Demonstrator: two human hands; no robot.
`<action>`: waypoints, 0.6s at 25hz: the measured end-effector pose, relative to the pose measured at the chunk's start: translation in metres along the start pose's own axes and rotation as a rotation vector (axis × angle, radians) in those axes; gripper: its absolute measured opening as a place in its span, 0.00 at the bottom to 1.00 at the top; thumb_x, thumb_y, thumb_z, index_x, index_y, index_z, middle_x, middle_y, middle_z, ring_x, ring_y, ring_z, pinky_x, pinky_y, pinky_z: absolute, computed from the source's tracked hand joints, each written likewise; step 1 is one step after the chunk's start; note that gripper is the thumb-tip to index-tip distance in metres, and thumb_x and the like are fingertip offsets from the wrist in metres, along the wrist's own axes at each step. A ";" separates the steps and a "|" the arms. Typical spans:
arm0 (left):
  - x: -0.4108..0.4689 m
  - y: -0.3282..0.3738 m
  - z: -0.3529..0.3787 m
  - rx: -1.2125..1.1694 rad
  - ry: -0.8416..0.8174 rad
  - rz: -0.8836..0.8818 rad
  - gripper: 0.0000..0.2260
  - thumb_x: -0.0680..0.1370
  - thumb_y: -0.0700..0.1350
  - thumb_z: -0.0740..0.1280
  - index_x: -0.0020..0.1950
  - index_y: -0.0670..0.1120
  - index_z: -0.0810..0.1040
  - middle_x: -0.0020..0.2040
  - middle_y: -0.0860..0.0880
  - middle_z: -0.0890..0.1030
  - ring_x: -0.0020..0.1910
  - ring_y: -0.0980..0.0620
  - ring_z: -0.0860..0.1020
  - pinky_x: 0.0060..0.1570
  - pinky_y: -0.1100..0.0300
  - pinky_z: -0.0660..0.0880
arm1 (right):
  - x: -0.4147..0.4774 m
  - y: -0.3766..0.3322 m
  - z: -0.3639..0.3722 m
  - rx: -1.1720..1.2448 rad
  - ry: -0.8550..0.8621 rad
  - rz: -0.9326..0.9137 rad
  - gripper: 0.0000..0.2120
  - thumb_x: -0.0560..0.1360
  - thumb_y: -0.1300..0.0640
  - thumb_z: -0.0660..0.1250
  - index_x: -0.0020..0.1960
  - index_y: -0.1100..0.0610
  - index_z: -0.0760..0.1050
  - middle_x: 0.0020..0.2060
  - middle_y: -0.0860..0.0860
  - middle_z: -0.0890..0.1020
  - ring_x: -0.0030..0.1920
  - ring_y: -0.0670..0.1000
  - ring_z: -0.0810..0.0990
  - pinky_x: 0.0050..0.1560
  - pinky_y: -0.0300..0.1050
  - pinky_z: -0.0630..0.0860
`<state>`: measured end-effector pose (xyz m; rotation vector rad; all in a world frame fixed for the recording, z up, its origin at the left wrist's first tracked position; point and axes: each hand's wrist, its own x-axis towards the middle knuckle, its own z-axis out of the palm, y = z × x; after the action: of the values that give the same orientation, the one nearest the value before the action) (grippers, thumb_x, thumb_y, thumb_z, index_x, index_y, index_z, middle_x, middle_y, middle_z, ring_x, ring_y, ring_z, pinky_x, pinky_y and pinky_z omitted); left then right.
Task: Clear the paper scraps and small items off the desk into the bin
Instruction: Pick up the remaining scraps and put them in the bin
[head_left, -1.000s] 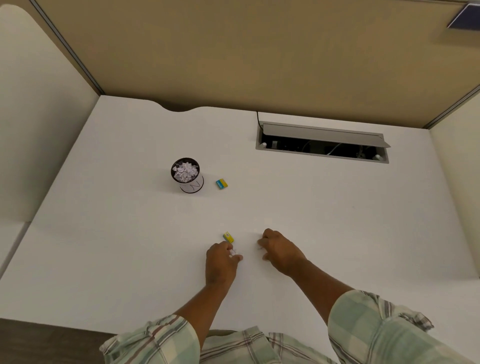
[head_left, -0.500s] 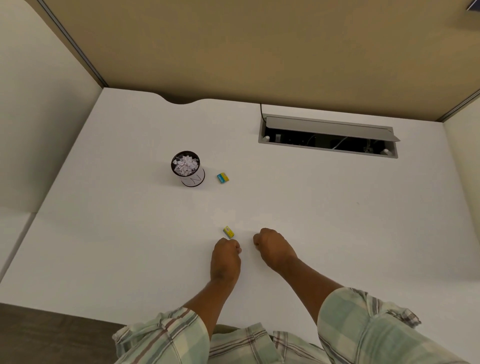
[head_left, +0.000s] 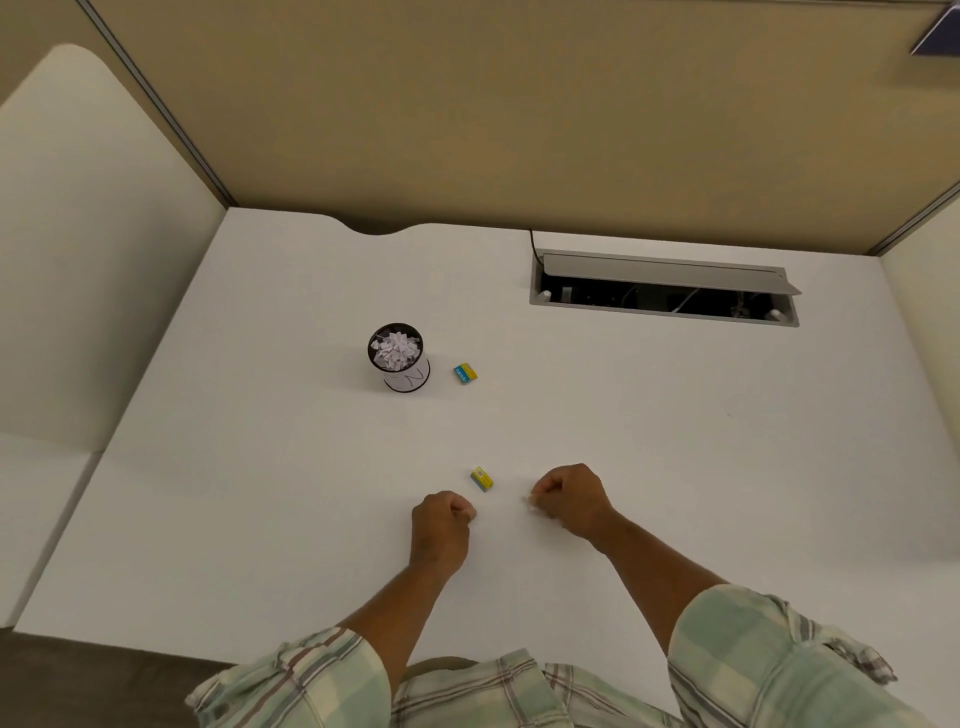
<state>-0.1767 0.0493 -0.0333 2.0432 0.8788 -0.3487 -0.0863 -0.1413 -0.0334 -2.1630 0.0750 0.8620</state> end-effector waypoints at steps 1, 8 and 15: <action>0.003 0.001 -0.009 -0.040 0.014 -0.016 0.09 0.76 0.34 0.68 0.40 0.45 0.84 0.37 0.53 0.82 0.40 0.53 0.80 0.38 0.68 0.72 | -0.002 -0.007 -0.001 0.078 0.010 0.023 0.07 0.70 0.64 0.76 0.34 0.56 0.83 0.26 0.45 0.80 0.28 0.45 0.75 0.29 0.37 0.71; 0.037 0.043 -0.076 -0.322 0.136 0.024 0.05 0.76 0.38 0.71 0.43 0.44 0.85 0.40 0.53 0.85 0.40 0.57 0.81 0.39 0.68 0.74 | 0.009 -0.098 0.010 0.444 0.029 0.038 0.05 0.70 0.61 0.77 0.44 0.63 0.85 0.35 0.51 0.84 0.31 0.49 0.74 0.29 0.42 0.69; 0.092 0.081 -0.154 -0.287 0.315 0.195 0.03 0.74 0.39 0.72 0.43 0.44 0.86 0.39 0.51 0.85 0.38 0.55 0.81 0.41 0.66 0.75 | 0.049 -0.212 0.034 0.377 0.060 -0.180 0.03 0.71 0.64 0.76 0.43 0.63 0.85 0.34 0.51 0.83 0.26 0.40 0.75 0.28 0.33 0.71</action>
<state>-0.0662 0.1847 0.0576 1.9193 0.8501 0.2026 0.0003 0.0389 0.0600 -1.8107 0.0662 0.6232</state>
